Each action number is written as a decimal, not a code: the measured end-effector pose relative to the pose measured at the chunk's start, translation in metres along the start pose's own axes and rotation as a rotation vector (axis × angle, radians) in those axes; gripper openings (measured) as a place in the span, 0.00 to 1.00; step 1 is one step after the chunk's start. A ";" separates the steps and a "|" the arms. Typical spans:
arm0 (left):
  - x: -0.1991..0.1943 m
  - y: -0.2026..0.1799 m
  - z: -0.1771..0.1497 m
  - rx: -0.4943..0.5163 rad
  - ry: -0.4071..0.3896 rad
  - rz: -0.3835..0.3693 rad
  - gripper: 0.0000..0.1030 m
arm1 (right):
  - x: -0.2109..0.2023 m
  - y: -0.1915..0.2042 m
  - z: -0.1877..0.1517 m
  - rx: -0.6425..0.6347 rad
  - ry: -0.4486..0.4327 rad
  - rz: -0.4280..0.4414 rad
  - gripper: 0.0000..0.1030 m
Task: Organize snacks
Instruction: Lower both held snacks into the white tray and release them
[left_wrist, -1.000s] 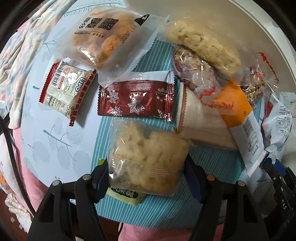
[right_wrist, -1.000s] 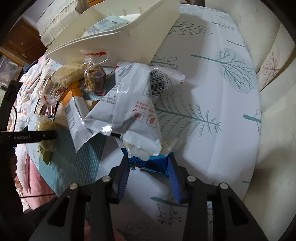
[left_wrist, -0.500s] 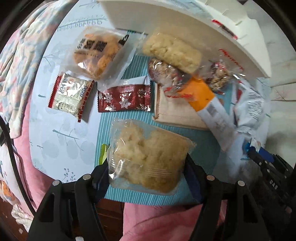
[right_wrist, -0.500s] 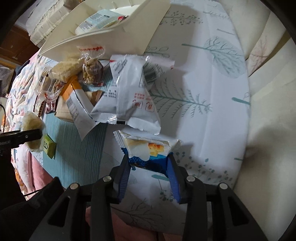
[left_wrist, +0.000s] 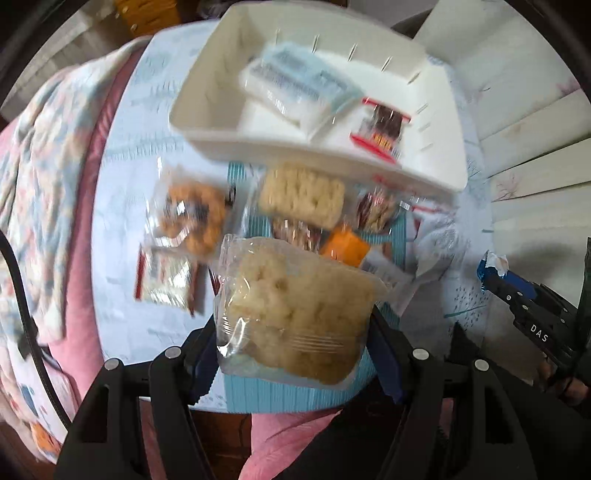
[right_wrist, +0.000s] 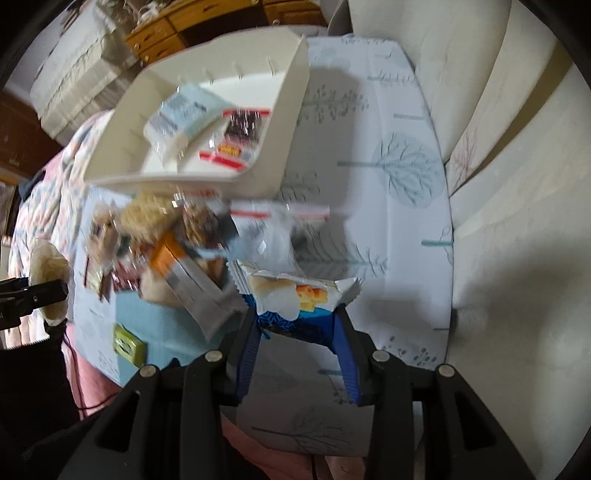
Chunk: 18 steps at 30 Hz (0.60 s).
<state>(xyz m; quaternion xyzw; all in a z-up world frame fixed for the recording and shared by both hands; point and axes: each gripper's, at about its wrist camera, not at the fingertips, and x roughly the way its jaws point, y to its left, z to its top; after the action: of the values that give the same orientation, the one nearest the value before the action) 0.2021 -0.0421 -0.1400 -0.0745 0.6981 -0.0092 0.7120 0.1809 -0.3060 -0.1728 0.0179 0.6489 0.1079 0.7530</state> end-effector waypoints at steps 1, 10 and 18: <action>-0.004 0.002 0.006 0.014 -0.009 0.001 0.68 | -0.005 0.003 0.005 0.012 -0.012 -0.001 0.38; -0.034 0.005 0.060 0.116 -0.088 -0.013 0.68 | -0.026 0.036 0.036 0.064 -0.105 -0.007 0.38; -0.037 0.013 0.100 0.164 -0.193 -0.069 0.68 | -0.033 0.058 0.062 0.091 -0.206 0.004 0.38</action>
<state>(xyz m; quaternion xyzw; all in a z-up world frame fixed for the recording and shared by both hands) 0.2991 -0.0158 -0.1034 -0.0404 0.6204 -0.0835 0.7788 0.2289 -0.2490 -0.1216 0.0645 0.5722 0.0774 0.8139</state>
